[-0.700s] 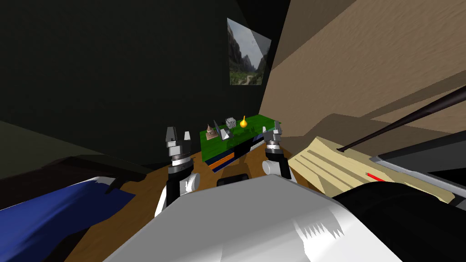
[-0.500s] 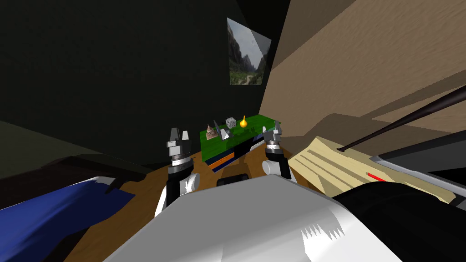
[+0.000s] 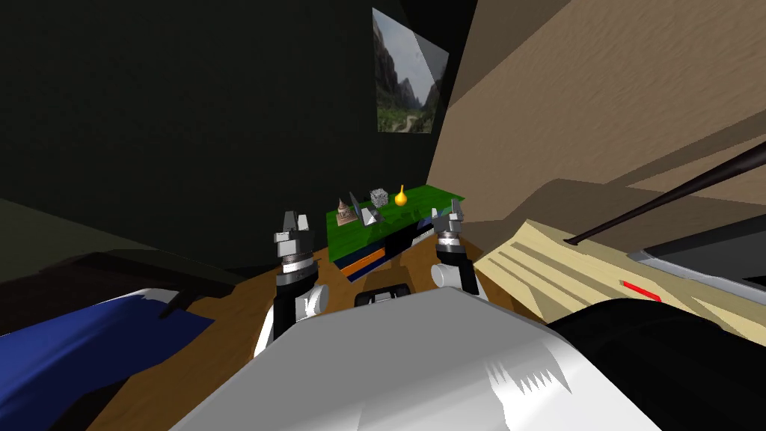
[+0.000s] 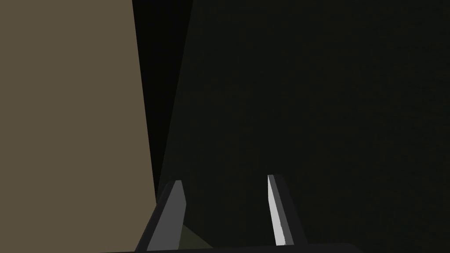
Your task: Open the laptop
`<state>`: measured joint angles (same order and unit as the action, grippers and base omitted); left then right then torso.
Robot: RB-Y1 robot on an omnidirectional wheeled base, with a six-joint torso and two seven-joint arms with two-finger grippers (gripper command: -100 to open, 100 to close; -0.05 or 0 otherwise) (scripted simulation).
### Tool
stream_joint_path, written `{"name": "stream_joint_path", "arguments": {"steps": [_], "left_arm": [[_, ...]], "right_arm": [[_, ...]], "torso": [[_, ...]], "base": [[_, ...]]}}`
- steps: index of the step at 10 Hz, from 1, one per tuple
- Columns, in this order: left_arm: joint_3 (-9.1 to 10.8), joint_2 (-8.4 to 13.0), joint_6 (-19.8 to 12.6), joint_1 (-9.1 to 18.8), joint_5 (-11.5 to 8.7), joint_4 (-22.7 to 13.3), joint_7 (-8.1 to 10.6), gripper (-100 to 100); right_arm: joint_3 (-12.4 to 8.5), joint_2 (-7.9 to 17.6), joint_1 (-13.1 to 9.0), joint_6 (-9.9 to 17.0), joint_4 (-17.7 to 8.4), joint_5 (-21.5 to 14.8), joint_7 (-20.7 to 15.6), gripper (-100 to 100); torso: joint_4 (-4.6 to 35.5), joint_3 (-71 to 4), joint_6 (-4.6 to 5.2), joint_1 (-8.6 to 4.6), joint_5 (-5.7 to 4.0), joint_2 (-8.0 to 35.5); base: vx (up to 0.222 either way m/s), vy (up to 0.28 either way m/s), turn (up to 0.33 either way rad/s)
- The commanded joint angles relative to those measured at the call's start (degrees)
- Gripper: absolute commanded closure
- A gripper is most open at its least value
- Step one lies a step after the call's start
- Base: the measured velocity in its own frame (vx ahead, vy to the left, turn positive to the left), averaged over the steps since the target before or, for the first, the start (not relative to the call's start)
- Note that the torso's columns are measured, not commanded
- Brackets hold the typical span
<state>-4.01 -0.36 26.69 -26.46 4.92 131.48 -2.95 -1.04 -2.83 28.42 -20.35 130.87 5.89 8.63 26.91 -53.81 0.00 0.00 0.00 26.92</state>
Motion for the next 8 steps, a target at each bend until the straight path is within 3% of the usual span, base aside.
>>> {"name": "stream_joint_path", "arguments": {"steps": [1,2,3,5,8], "left_arm": [[0.00,0.0,0.0,0.0,0.0,0.0,0.00,0],[0.00,0.0,0.0,0.0,0.0,0.0,0.00,0],[0.17,2.3,-0.7,0.2,0.1,-0.1,-0.05,-100],[0.56,5.0,-2.2,0.6,0.3,-0.4,-0.16,-100],[1.43,7.6,-5.7,1.6,0.8,-1.1,-0.41,-100]], "right_arm": [[0.0,0.0,0.0,0.0,0.0,0.0,0.0,0],[0.0,0.0,0.0,0.0,0.0,0.0,0.0,0],[0.0,0.0,0.0,0.0,0.0,0.0,0.0,0],[0.0,0.0,0.0,0.0,0.0,0.0,0.0,0],[0.0,0.0,0.0,0.0,0.0,0.0,0.0,0]], "torso": [[4.2,-8.5,0.00,0.00,0.00,4.2],[8.5,-16.9,0.00,0.00,0.00,8.5],[12.7,-25.4,0.00,0.00,0.00,12.7],[15.1,-30.5,0.00,-0.02,0.00,15.1],[15.3,-30.8,0.00,0.00,0.00,15.3]], "base": [[0.000,0.000,0.000],[0.000,0.000,0.000],[0.015,-0.009,-0.020],[0.025,-0.022,-0.038],[0.045,-0.032,-0.051]]}}
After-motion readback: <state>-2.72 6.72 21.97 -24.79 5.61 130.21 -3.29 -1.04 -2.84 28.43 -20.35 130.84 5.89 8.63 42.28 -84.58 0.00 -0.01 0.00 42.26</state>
